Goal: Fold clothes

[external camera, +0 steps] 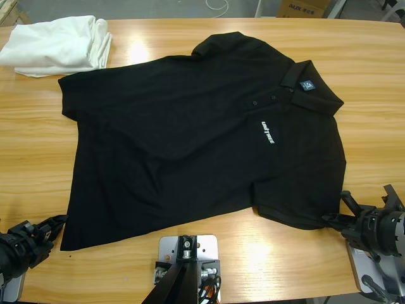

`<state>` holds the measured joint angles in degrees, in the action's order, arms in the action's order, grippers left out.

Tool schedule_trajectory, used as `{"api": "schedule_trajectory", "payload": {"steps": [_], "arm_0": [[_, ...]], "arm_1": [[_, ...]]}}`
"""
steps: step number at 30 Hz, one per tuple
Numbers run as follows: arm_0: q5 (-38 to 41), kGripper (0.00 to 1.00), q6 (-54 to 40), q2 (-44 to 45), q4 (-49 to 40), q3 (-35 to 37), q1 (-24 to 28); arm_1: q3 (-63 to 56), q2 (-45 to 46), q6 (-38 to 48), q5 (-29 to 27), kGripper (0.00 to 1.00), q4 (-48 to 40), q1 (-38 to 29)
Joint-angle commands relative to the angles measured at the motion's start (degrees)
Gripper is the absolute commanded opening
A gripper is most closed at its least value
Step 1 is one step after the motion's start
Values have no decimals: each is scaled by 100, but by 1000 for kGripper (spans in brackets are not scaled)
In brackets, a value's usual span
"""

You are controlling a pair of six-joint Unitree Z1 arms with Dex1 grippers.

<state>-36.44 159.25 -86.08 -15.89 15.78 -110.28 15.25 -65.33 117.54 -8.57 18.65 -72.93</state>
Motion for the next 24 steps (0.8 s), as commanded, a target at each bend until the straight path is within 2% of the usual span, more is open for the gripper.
{"api": "schedule_trajectory", "payload": {"steps": [1,3,4,5,6,7,11,14,18,24], "arm_0": [[-128,0,-178,297,21,-78,59],[-137,0,-472,656,-6,-54,59],[-123,47,-532,861,-132,3,59],[-102,594,-521,1032,-477,177,63],[-31,916,-498,1187,-911,405,72],[23,966,-481,1320,-1308,632,77],[85,996,-410,1531,-2119,1205,103],[199,996,-138,1299,-2131,1252,109],[392,996,743,805,-2124,1405,109],[550,1000,783,631,-1953,1347,110]], "arm_1": [[-181,82,-91,57,0,-98,-55],[-181,91,-91,57,0,-98,-55],[-181,91,-91,57,0,-98,-55],[-181,91,-91,57,0,-98,-55],[-181,91,-91,57,0,-98,-55],[-181,91,-91,57,0,-98,-55],[-181,84,-91,73,0,-107,-55],[-181,82,-91,83,0,-107,-55],[-196,109,-91,92,0,-121,-55],[-198,82,-91,83,0,-142,-55]]}}
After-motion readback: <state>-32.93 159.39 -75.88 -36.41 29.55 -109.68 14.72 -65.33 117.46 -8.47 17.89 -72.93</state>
